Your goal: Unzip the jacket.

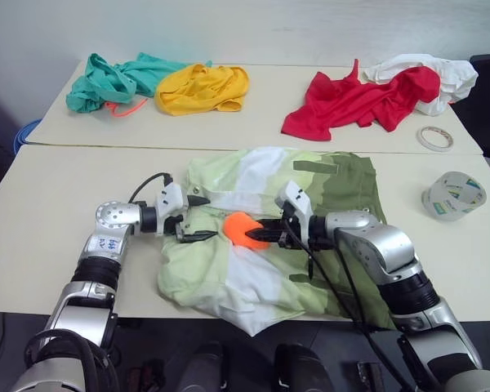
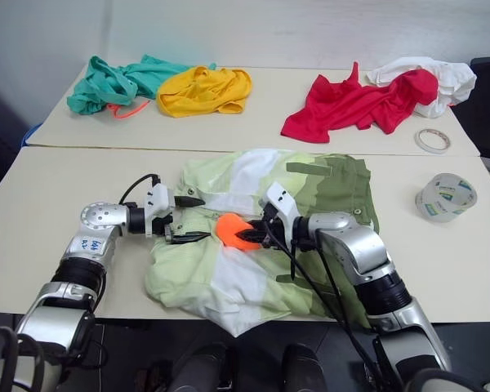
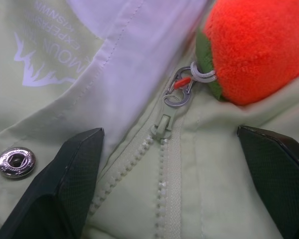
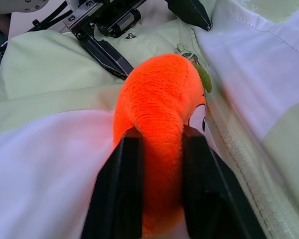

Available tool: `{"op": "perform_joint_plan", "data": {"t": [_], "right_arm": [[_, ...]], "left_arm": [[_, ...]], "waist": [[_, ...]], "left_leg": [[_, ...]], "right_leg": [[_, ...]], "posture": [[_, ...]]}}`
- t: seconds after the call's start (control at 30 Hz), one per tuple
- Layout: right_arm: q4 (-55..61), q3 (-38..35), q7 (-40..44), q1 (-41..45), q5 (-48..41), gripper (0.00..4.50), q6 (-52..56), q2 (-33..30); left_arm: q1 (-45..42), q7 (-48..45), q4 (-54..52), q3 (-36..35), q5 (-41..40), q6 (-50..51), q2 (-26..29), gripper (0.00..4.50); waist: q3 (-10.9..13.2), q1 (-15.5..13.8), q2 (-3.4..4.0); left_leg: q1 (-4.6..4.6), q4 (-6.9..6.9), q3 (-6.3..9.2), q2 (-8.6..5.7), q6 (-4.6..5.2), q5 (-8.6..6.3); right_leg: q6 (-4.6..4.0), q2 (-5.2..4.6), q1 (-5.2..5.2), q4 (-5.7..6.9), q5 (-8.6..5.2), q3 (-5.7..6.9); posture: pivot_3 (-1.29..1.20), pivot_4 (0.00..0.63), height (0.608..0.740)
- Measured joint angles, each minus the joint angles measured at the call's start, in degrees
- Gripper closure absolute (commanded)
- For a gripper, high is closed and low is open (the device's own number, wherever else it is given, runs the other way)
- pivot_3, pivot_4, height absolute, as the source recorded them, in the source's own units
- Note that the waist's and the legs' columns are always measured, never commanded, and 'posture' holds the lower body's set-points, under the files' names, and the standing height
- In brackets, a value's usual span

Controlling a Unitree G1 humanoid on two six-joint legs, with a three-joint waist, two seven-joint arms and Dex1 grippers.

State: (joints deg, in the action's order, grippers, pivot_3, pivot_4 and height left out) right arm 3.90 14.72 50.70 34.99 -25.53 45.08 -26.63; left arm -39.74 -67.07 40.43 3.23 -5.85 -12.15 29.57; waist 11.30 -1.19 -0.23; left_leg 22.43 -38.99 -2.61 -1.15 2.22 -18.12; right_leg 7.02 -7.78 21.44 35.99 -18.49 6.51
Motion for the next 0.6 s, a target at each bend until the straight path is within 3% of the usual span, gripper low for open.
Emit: {"op": "perform_joint_plan", "data": {"t": [0.1,0.23,0.4,0.5,0.6], "right_arm": [[0.52,-2.16,2.97,-1.29,-1.02,4.49,-0.86,-3.17],[-0.37,-9.00,6.41,-4.27,-1.33,4.49,-4.59,-12.44],[-12.43,-18.35,8.77,-10.82,5.19,4.49,-15.90,-29.83],[-22.74,-23.32,7.65,-14.93,8.57,4.49,-21.32,-35.44],[-28.44,-28.00,4.84,-18.14,10.14,4.49,-22.96,-36.99]], "left_arm": [[1.16,1.00,-1.93,-0.03,-0.02,0.40,-0.10,0.00],[2.46,2.07,-3.99,0.12,-0.09,0.32,-0.08,0.00],[3.37,3.20,-5.79,2.32,1.47,-2.81,1.74,0.00],[3.78,3.46,-6.19,2.37,1.52,-1.91,2.27,0.00],[4.08,4.19,-6.00,2.61,1.62,-1.48,2.73,0.00]], "waist": [[0.00,-0.12,0.00],[0.00,-0.28,0.00],[-0.02,-0.20,0.02],[-0.10,-0.12,0.15],[-0.26,0.22,0.43]], "left_leg": [[0.00,0.00,0.01,-0.03,0.04,-0.02],[0.01,0.00,0.00,-0.09,0.08,-0.05],[-0.17,0.11,-0.11,-0.07,0.09,-0.06],[-0.33,0.16,-0.23,-0.03,0.09,-0.06],[-0.56,0.20,-0.28,0.06,0.08,-0.06]], "right_leg": [[0.00,-0.02,-0.02,-0.01,0.00,0.00],[0.01,-0.08,-0.04,-0.04,0.00,-0.01],[0.01,-0.11,-0.20,-0.13,0.00,0.00],[0.02,-0.14,-0.31,-0.16,0.00,0.00],[0.02,-0.10,-0.57,-0.32,0.00,-0.02]], "posture": [[0.00,0.150,0.740],[0.00,0.150,0.740],[0.00,0.150,0.740],[0.00,0.150,0.740],[0.00,0.150,0.740]]}}
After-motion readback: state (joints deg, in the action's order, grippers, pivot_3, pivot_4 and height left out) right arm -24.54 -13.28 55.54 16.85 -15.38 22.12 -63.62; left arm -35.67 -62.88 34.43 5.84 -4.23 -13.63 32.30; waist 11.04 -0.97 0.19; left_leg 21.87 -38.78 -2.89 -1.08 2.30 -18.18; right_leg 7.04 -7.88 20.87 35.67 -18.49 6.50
